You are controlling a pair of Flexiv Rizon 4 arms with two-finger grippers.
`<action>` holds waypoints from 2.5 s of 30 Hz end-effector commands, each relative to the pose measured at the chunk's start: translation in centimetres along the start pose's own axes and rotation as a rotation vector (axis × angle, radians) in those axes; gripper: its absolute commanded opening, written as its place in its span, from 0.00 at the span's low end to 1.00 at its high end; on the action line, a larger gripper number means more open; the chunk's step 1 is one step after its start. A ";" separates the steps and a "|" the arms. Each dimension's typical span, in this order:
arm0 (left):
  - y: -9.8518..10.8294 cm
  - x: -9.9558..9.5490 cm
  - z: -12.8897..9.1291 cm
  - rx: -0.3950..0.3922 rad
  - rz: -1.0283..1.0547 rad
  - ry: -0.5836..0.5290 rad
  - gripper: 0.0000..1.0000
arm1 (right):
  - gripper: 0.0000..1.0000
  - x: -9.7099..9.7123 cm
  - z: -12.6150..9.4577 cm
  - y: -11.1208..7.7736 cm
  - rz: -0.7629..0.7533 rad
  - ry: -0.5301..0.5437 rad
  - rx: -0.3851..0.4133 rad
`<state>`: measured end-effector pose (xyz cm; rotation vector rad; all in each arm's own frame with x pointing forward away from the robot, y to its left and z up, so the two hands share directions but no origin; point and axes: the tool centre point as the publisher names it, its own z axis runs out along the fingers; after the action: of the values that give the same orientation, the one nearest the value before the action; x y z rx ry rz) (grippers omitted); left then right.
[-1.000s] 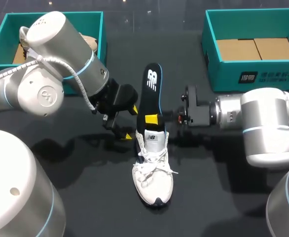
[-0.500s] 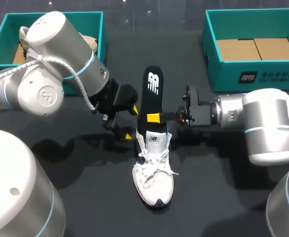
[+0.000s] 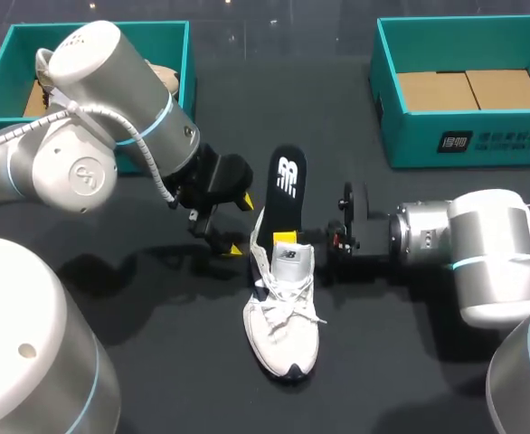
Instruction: Take the shoe out of the shoebox, open the shoe tongue, remove and reinsert the insole, then place the shoe into the shoebox
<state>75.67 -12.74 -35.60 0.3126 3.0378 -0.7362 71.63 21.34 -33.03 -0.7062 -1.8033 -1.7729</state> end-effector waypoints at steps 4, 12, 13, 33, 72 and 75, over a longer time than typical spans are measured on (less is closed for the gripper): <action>0.0 0.0 0.1 -0.001 0.000 0.000 1.00 | 0.20 0.8 0.5 0.4 -0.024 -0.006 0.021; 0.0 0.0 0.1 -0.001 0.000 0.000 1.00 | 0.41 1.3 1.1 2.8 -0.086 0.008 0.069; 0.0 0.0 0.1 -0.001 0.000 0.000 1.00 | 0.40 1.4 1.2 3.0 -0.093 0.008 0.074; 0.0 0.0 0.1 -0.001 0.000 0.000 1.00 | 0.00 -0.4 1.5 2.9 -0.051 0.023 0.066; 0.0 0.0 0.1 -0.001 0.000 0.000 1.00 | 0.00 -0.8 1.0 3.5 -0.050 -0.005 0.060; 0.0 0.0 0.1 -0.001 0.000 0.000 1.00 | 0.00 -0.9 1.0 2.5 -0.019 -0.002 0.055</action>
<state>75.67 -12.74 -35.60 0.3126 3.0378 -0.7362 74.24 22.14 -30.85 -0.6744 -1.8729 -1.7256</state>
